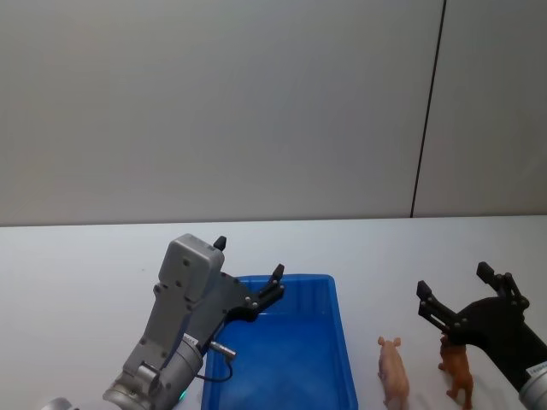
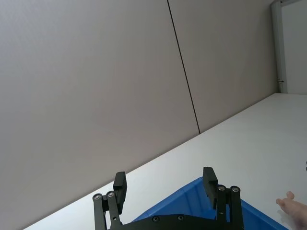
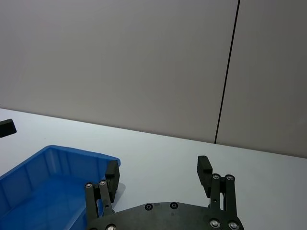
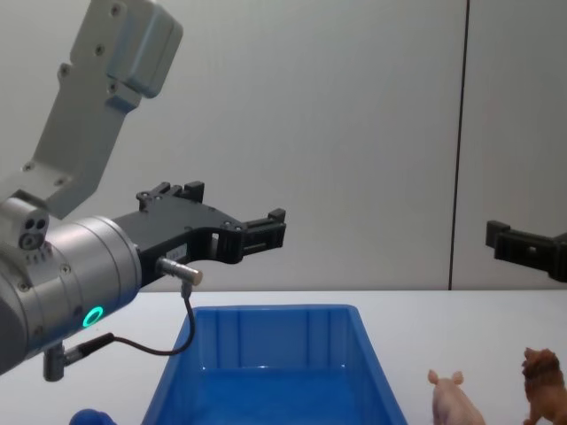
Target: Pick up the two dolls from the table and place them into the box.
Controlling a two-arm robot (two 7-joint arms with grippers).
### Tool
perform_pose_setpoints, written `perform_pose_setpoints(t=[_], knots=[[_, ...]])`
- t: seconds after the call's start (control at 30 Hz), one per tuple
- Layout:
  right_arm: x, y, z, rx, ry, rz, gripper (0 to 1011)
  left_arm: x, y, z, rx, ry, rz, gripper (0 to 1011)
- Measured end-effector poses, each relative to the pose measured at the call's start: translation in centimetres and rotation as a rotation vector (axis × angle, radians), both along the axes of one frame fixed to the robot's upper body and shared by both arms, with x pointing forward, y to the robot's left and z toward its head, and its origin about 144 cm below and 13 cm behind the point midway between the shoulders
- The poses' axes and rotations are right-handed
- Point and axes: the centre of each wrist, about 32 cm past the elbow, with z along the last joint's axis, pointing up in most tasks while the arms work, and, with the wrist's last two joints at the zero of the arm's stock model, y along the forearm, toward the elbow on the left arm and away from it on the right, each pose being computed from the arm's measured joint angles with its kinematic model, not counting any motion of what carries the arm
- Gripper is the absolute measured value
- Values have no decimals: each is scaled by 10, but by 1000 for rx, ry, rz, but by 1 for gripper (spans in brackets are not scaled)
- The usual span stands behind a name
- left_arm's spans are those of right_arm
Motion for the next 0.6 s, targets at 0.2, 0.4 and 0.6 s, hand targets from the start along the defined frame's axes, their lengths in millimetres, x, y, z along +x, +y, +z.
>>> perform_pose_setpoints(t=[0.2,0.4,0.6], knots=[[0,0,0,0,0,0,1001,0,0,0,0,0,0,1002],[0,0,0,0,0,0,1001,0,0,0,0,0,0,1002],[0,0,0,0,0,0,1001,0,0,0,0,0,0,1002]])
